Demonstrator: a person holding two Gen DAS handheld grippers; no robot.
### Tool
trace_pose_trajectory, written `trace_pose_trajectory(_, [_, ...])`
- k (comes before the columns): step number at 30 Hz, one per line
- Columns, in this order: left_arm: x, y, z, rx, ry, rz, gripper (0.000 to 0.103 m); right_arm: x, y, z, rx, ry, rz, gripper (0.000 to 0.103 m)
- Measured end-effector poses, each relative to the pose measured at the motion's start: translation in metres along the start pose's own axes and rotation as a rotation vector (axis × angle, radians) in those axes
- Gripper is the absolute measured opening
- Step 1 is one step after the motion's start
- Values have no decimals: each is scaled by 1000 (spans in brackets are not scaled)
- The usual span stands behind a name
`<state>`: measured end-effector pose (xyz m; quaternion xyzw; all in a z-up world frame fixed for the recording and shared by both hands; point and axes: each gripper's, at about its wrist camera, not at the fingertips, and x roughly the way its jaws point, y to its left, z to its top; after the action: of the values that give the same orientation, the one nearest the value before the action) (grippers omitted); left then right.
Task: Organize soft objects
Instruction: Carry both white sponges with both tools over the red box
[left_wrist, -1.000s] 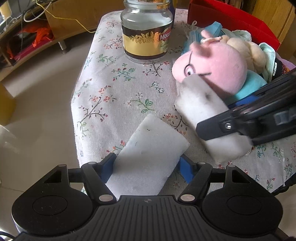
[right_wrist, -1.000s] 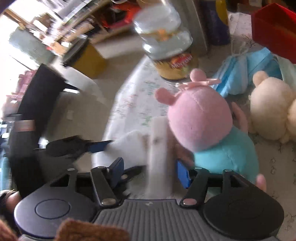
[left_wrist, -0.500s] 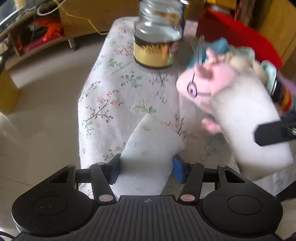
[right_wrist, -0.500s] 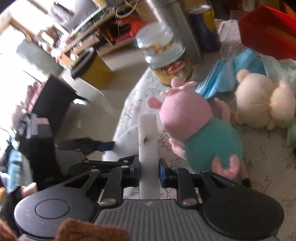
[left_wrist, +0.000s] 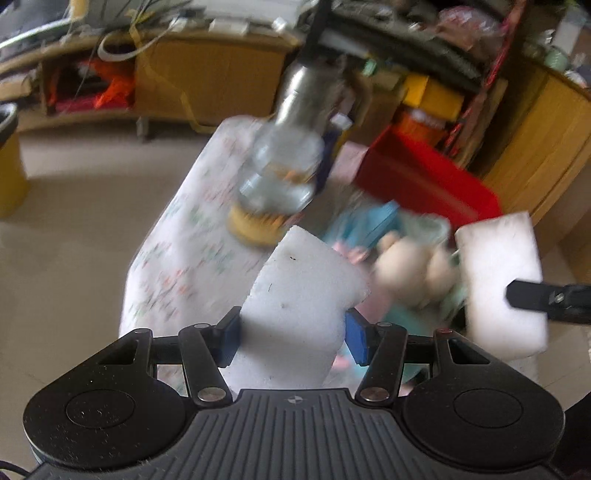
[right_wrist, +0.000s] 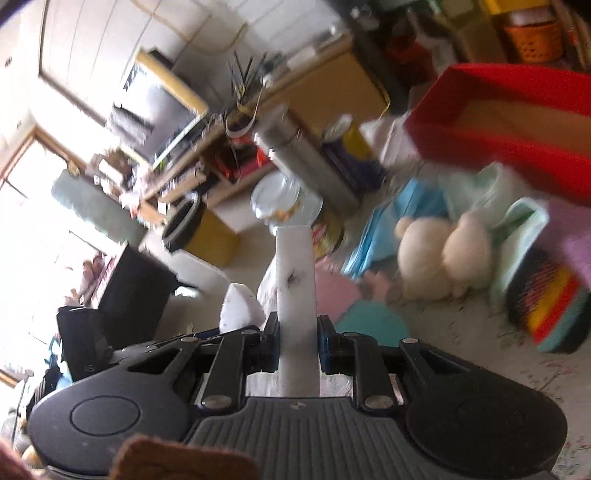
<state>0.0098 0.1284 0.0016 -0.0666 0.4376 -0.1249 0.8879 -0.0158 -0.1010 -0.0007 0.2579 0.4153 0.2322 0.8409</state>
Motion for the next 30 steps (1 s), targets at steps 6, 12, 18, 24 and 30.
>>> trace_pose_trajectory(6, [3,-40,35,19,-69,-100,57,-29,-20,15,35,-124,-39,0])
trace_pose_trajectory(12, [19,-91,60,91,-96,-123,57,-54,-43,37,54,-213,-71,0])
trace_pose_trajectory(18, [32,-125,63,120,-90,-112,57,-77,-61,47,64,-273,-110,0])
trace_pose_trajectory(24, [20,-161,73,186,-130,-91,59,-112,-54,48,42,-367,-130,0])
trace_pose_trajectory(30, [39,-191,94,212,-174,-114,60,-123,-48,70,-29,-425,-204,0])
